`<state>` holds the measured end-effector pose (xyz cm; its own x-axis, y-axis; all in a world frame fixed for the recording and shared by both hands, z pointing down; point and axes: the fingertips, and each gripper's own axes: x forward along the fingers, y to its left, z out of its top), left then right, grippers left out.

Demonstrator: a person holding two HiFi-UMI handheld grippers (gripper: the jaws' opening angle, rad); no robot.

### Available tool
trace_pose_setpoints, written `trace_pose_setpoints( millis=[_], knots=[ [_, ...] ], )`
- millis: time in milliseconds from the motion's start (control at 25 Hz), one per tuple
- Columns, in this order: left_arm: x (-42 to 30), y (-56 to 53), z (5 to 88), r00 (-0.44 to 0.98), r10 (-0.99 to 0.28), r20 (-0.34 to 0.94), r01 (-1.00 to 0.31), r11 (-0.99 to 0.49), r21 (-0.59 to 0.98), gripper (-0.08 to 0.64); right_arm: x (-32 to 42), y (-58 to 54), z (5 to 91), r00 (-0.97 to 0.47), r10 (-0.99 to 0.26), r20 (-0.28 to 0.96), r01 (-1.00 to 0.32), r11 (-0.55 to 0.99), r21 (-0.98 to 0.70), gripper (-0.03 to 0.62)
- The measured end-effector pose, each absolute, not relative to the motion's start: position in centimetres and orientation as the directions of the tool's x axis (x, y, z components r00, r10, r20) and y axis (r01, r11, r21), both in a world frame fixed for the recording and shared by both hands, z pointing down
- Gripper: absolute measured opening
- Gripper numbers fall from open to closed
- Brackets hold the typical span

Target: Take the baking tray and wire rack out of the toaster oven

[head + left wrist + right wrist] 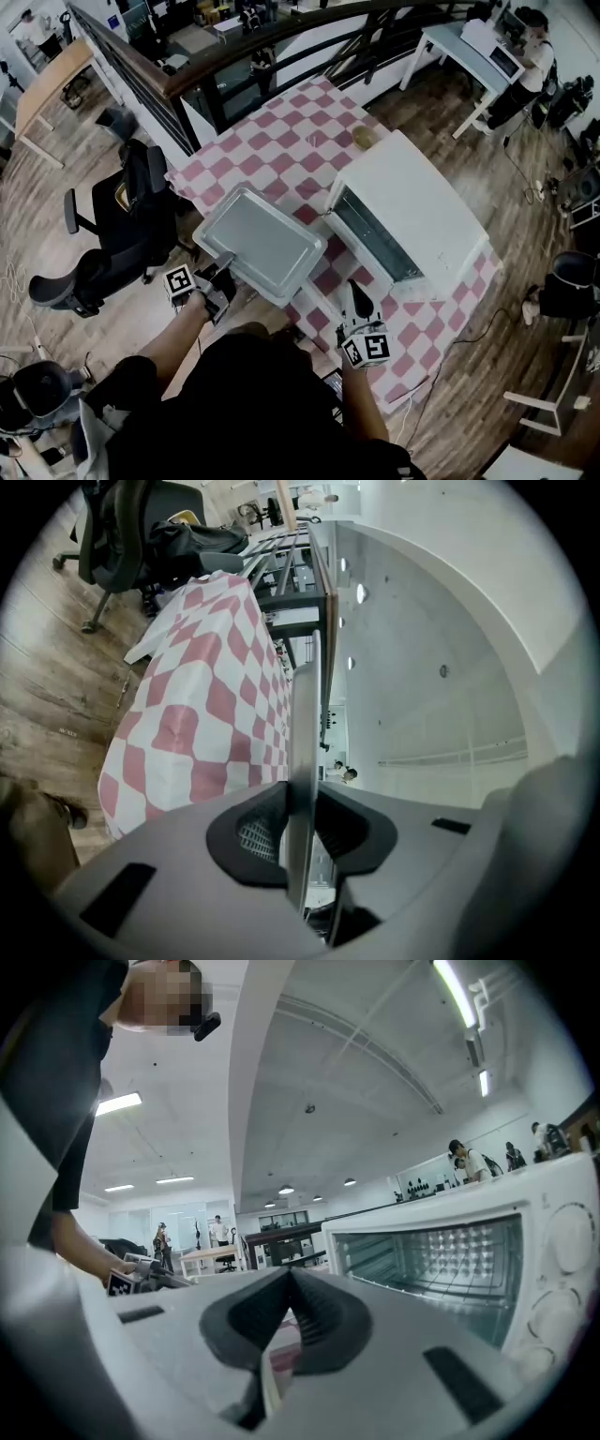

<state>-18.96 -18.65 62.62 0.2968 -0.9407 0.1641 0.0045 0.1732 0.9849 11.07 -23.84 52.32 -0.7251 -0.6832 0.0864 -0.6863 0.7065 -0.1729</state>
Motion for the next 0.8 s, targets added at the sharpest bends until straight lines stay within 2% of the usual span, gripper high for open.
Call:
trace_pose_setpoints(
  millis=[320,600,800],
  knots=[
    [-25.2,-22.2,62.0,0.218,-0.964,0.154,-0.012,0.155,0.988,0.069,8.7,-26.0,51.6,-0.746,-0.664,0.052,-0.661,0.728,-0.179,0.003],
    [-28.6,-28.1,63.7,0.201,-0.965,0.171,-0.024,0.17,0.985,0.069,7.2,-27.1,52.5,-0.733,-0.675,0.08,-0.676,0.711,-0.194,0.003],
    [-29.6,-33.8,64.4,0.221,-0.961,0.165,-0.02,0.165,0.986,0.069,6.9,-28.9,51.9,-0.675,-0.732,0.089,-0.733,0.653,-0.192,0.003]
  ],
)
